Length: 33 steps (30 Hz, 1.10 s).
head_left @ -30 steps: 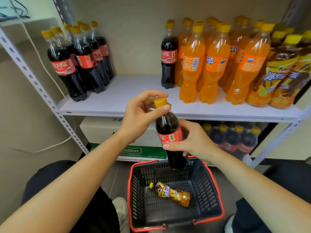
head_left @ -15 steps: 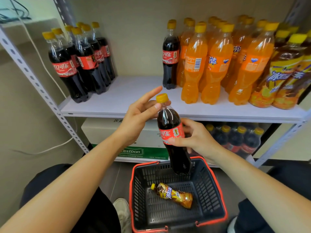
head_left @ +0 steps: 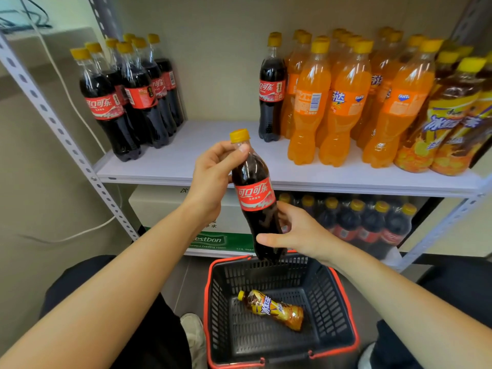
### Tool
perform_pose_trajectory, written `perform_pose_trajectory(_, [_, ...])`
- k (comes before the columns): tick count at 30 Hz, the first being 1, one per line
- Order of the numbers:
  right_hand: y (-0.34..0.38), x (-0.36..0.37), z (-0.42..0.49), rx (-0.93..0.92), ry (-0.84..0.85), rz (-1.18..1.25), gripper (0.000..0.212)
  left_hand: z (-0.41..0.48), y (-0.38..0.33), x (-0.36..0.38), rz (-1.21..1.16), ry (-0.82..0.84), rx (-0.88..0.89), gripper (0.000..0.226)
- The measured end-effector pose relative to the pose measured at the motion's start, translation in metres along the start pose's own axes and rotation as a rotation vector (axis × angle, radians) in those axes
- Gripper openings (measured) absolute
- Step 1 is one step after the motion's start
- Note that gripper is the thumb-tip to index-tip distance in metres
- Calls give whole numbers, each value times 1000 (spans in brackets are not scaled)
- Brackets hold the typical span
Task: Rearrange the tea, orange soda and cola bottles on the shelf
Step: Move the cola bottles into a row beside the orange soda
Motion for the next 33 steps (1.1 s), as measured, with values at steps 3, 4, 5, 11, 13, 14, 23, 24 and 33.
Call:
perform_pose_trajectory(3, [-1,2,1,15,-6,46,45,1,6,-5,26,-39,-20,12])
perform_pose_trajectory(4, [-1,3,1,22,-1,79,43,2,5,-5,39,-17,-14,14])
perform_pose_trajectory(5, [-2,4,0,29,4,116,43,4,4,-3,58,26,-8,16])
perform_pose_trajectory(11, [4,11,-2,44,60,341,19,3,18,11,-2,374,-130,50])
perform_pose_trajectory(13, [5,13,-3,74,72,347,28,4,19,9,-8,341,-122,54])
perform_pose_trajectory(14, [6,14,-3,86,75,323,35,4,18,8,-5,316,-109,56])
perform_pose_trajectory(23, [18,8,-1,-33,-12,120,38,1,18,10,58,253,-68,69])
perform_pose_trajectory(24, [18,7,-2,-43,-22,116,37,0,20,13,40,299,-89,73])
perform_pose_trajectory(33, [22,10,-1,-13,72,121,52,-2,14,14,46,358,-2,99])
Point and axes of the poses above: each hand's wrist, its own z-axis towards the middle knuckle, its own x-axis out of the palm, y = z × x, the point moved 8 cm from there along z, towards the middle knuckle, and after that the axes turned 6 degrees about z, right-handed, at the moved point
